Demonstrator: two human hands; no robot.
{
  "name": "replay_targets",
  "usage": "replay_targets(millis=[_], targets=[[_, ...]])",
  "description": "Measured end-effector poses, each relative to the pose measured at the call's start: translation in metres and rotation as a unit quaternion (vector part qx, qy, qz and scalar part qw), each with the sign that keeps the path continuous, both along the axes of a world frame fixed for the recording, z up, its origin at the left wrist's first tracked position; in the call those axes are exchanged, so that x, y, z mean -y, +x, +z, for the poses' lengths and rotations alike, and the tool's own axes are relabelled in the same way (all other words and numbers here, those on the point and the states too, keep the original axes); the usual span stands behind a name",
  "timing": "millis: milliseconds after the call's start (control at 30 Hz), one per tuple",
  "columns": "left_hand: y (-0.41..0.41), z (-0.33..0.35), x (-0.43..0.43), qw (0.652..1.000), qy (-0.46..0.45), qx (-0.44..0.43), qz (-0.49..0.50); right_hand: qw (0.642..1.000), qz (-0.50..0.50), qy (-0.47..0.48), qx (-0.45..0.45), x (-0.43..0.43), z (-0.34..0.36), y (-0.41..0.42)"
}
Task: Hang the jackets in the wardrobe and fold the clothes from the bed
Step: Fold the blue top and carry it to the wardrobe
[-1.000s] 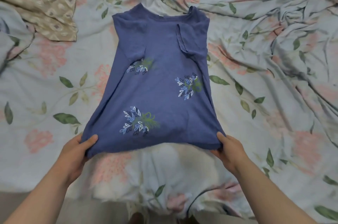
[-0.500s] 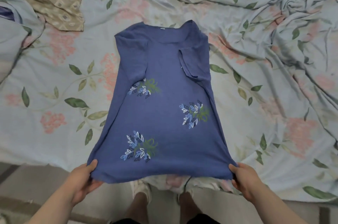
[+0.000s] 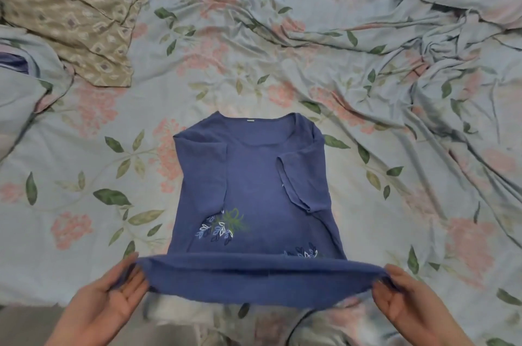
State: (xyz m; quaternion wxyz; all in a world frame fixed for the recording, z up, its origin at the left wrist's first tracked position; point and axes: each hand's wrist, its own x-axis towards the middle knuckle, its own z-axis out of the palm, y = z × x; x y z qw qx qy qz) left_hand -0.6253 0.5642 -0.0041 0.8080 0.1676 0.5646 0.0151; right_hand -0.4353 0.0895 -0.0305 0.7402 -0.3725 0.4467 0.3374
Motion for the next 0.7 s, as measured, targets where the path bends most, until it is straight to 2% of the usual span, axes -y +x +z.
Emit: replay_targets(millis=[67, 233, 367, 467, 533, 633, 700], targets=[[0.043, -0.002, -0.013, 0.999, -0.004, 0.025, 0.033, 0.999, -0.008, 0.029, 0.043, -0.03, 0.015, 0.046], [0.169, -0.002, -0.05, 0.997, 0.03, 0.075, 0.012, 0.992, 0.057, 0.048, 0.103, -0.102, 0.024, 0.153], [0.252, -0.011, -0.078, 0.995, 0.091, 0.046, -0.004, 0.985, 0.081, -0.005, 0.155, -0.154, 0.024, 0.221], [0.289, -0.016, -0.093, 0.984, 0.159, 0.067, -0.044, 0.978, 0.09, -0.026, 0.185, -0.179, 0.02, 0.253], [0.296, -0.022, -0.094, 0.976, 0.201, 0.057, -0.064, 0.972, 0.103, -0.064, 0.199, -0.185, 0.008, 0.258], [0.269, -0.042, -0.075, 0.961, 0.254, -0.011, -0.108, 0.951, 0.145, -0.169, 0.213, -0.181, -0.015, 0.235], [0.232, -0.064, -0.056, 0.927, 0.318, -0.097, -0.171, 0.922, 0.171, -0.277, 0.207, -0.168, -0.033, 0.205]])
